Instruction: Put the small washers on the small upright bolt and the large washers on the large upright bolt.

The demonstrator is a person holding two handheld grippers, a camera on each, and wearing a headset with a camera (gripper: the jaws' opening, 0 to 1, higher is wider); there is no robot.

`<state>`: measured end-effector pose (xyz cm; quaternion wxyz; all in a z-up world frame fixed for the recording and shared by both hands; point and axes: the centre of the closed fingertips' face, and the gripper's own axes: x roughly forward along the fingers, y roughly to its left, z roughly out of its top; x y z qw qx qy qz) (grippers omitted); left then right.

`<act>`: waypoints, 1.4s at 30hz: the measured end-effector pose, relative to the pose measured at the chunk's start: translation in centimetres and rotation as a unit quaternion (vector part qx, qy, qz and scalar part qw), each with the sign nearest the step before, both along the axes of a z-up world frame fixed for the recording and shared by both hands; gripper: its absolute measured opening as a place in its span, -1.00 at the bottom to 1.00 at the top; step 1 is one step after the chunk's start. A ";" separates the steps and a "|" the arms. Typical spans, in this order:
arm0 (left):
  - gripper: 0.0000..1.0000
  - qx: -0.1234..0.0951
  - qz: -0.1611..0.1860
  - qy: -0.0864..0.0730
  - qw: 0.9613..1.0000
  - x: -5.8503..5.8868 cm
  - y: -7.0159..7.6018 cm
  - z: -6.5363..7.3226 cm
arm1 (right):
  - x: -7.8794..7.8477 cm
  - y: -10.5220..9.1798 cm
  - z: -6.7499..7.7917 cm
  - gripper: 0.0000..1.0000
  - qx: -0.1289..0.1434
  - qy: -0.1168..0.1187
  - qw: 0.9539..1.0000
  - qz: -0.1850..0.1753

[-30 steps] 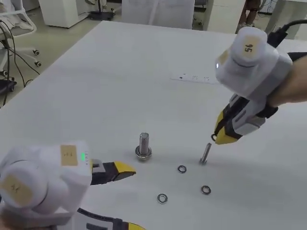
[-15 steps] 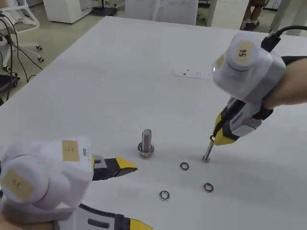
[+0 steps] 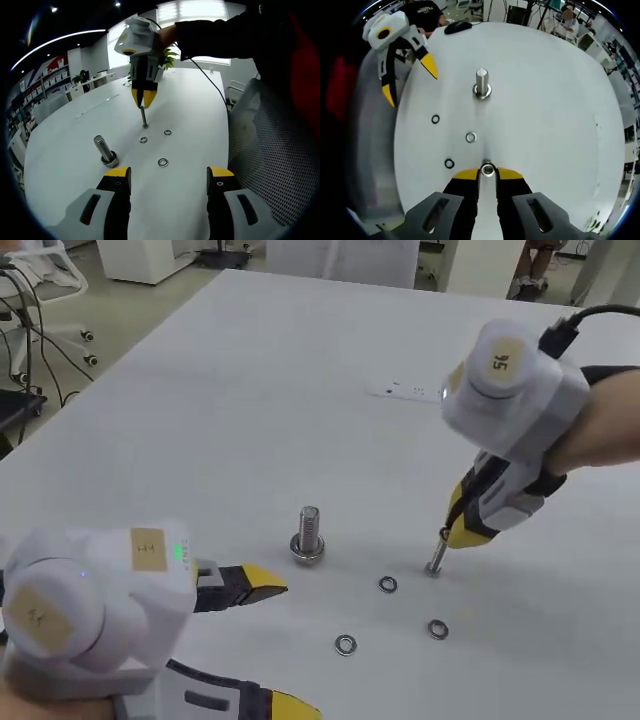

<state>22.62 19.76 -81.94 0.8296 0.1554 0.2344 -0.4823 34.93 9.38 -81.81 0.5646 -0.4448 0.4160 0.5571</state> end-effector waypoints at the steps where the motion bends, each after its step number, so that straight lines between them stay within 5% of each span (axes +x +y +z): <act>1: 0.20 0.000 0.000 0.000 1.000 0.0 0.0 0.0 | 0.0 0.0 -0.1 -0.73 0.000 0.000 1.000 0.000; 23: 0.20 -0.002 0.003 -0.001 1.000 0.2 0.2 0.1 | 0.1 0.3 -4.3 -0.73 -0.015 0.011 1.000 0.000; 42: 0.20 -0.003 0.005 -0.003 1.000 0.4 0.1 0.2 | 0.3 0.1 -5.4 -0.71 -0.019 0.009 1.000 -0.002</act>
